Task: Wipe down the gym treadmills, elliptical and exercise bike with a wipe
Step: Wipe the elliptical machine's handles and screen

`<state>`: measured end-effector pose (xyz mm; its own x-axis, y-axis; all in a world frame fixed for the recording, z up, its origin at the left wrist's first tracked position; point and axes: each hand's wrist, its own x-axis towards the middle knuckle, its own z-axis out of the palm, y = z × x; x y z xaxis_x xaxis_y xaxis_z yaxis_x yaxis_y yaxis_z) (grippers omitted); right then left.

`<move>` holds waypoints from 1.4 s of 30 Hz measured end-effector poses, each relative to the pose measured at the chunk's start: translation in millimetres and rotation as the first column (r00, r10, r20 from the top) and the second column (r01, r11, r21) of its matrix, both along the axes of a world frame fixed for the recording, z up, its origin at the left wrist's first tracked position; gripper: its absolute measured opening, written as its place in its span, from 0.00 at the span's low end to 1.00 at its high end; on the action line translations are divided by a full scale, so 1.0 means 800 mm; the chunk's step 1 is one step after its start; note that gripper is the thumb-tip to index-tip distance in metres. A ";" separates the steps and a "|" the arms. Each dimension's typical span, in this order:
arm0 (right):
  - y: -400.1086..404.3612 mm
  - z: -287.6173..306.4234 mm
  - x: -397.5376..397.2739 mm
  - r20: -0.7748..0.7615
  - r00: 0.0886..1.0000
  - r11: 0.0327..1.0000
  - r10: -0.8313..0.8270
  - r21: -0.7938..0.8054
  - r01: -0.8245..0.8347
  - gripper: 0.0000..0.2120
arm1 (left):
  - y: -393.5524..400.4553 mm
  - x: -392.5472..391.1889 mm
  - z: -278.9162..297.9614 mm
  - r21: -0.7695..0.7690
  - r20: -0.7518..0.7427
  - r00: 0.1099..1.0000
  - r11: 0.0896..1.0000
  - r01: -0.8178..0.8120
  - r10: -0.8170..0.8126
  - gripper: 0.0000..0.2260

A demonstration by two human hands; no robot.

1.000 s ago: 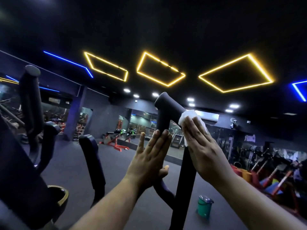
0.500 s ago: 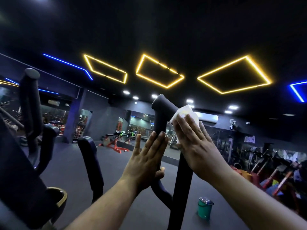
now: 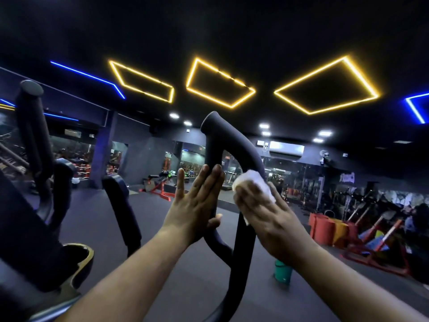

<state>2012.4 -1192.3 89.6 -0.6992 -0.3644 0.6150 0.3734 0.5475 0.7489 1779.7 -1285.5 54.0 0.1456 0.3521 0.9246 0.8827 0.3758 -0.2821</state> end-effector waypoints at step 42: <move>-0.090 0.134 -0.088 -0.124 0.990 0.997 0.063 0.055 -0.056 0.23 | -0.030 0.001 -0.080 -0.243 0.147 0.987 0.970 -0.021 0.058 0.38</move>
<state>1941.9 -1264.1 197.2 -0.5936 -0.4361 0.6764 0.4344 0.5338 0.7255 1780.4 -1309.7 -10.2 -0.0080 0.5690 0.8223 0.9080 0.3487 -0.2324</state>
